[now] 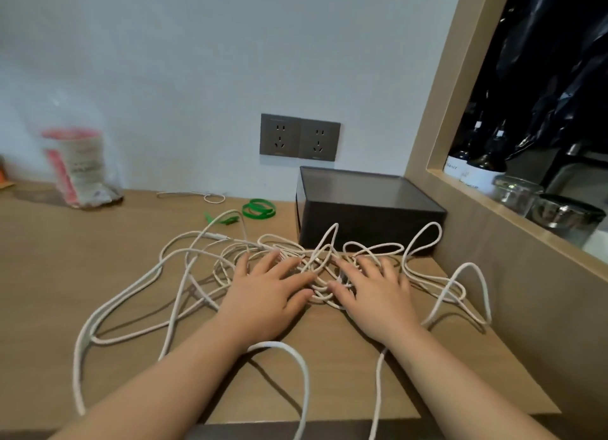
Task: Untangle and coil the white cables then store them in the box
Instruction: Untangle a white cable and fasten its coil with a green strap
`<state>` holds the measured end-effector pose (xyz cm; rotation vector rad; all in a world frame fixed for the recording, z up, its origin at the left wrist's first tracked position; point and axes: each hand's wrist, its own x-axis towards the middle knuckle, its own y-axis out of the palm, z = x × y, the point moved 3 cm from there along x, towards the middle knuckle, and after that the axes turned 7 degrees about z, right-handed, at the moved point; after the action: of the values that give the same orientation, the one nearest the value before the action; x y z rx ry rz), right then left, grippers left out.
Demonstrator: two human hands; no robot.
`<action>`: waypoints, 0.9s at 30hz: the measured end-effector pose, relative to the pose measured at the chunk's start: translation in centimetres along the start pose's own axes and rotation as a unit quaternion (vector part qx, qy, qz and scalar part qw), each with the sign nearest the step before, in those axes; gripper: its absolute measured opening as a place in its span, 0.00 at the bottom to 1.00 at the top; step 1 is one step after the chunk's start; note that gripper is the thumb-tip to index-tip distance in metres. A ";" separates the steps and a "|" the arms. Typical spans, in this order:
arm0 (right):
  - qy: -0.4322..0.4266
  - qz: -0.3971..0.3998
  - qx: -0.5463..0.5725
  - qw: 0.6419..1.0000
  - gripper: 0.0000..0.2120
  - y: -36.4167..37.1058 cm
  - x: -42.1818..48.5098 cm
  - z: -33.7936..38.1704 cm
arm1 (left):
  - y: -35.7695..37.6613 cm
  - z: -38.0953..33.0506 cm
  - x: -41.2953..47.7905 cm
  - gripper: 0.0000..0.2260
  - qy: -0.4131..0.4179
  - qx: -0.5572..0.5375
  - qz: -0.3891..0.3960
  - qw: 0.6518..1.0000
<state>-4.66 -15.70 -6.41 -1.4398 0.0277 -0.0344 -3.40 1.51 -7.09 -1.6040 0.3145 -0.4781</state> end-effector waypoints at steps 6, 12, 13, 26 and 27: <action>0.016 -0.044 -0.013 0.999 0.24 -0.4 0.6 0.0 | -1.8 1.1 -0.8 0.21 -0.051 0.030 -0.143 0.988; -0.064 -0.019 -0.024 0.997 0.25 0.1 0.3 0.4 | 0.5 2.5 0.2 0.30 -0.169 -0.008 0.056 0.984; -0.071 0.012 -0.019 0.997 0.25 0.3 0.5 0.4 | 0.4 2.5 0.3 0.29 -0.165 -0.013 0.069 0.984; 0.027 -0.163 0.068 0.984 0.04 -0.5 1.8 1.3 | -0.7 3.9 2.5 0.14 -0.109 -0.049 -0.122 0.985; 0.017 -0.195 0.041 0.980 0.04 -0.7 1.7 1.5 | -1.0 3.5 2.8 0.14 -0.074 -0.044 -0.185 0.979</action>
<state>-2.87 -14.37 -5.51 -1.3448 -0.2264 -0.3776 0.68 3.30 -5.87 -1.7827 -0.0790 -0.6299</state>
